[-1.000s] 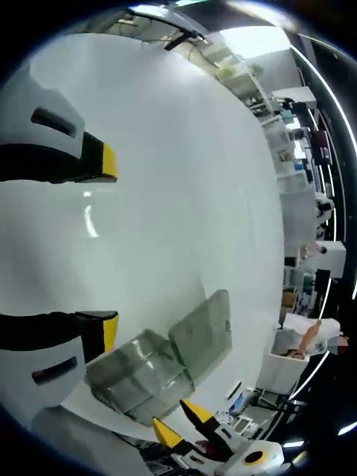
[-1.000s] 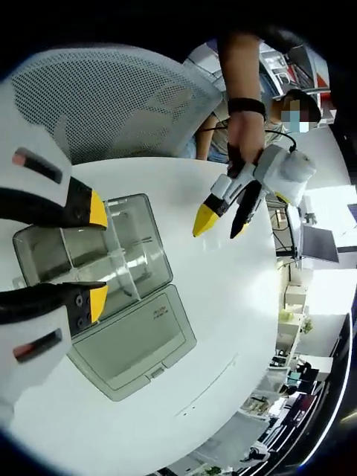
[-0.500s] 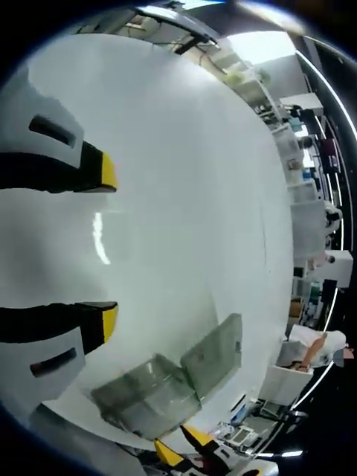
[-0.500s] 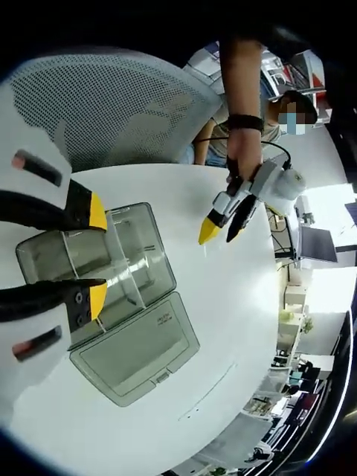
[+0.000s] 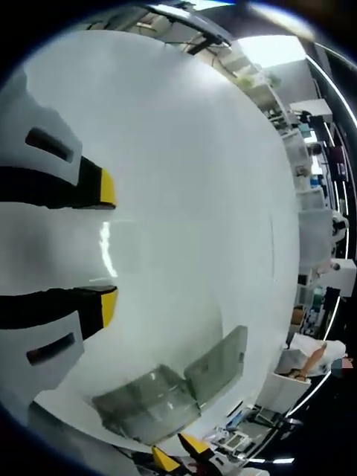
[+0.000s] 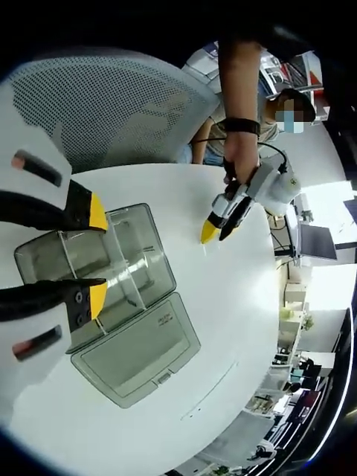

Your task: Insert the divider into the dual guide fixture by aligning both edges with the guide slots and pushing it downward to the bottom, including one-sided entry, uneven engagement, binding, and posture correction.

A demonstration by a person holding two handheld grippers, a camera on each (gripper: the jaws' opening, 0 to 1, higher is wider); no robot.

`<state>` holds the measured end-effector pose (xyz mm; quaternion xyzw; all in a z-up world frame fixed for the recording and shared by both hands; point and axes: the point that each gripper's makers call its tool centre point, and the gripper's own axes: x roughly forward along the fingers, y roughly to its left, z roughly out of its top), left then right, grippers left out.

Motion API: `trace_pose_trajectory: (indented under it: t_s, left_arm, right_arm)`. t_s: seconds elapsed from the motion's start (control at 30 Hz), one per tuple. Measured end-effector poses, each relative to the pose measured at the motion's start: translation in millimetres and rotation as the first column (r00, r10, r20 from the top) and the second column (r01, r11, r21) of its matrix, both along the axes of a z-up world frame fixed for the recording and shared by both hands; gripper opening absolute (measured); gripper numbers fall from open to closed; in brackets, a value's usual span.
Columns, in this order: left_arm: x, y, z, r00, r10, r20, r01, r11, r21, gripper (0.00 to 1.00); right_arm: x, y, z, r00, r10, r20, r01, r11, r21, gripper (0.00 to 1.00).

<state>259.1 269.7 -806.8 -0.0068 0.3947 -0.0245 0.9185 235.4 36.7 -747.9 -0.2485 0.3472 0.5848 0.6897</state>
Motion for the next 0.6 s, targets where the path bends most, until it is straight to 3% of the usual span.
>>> trace_pose_trajectory:
  t_s: [0.23, 0.4, 0.6]
  left_arm:
    - [1.6, -5.0, -0.8, 0.998, -0.056, -0.008, 0.056, 0.997, 0.054, 0.38]
    - [4.8, -11.5, 0.0, 0.997, -0.071, 0.002, 0.071, 0.996, 0.052, 0.32]
    - [5.4, -11.6, 0.0, 0.998, -0.059, 0.005, 0.059, 0.997, 0.046, 0.32]
  right_arm:
    - [2.1, 0.5, 0.4, 1.000, -0.001, 0.002, 0.001, 1.000, 0.001, 0.20]
    - [1.7, -1.3, -0.1, 1.000, -0.001, 0.001, 0.001, 1.000, -0.004, 0.20]
    - [0.7, -2.3, 0.3, 1.000, 0.001, 0.003, -0.001, 1.000, -0.004, 0.20]
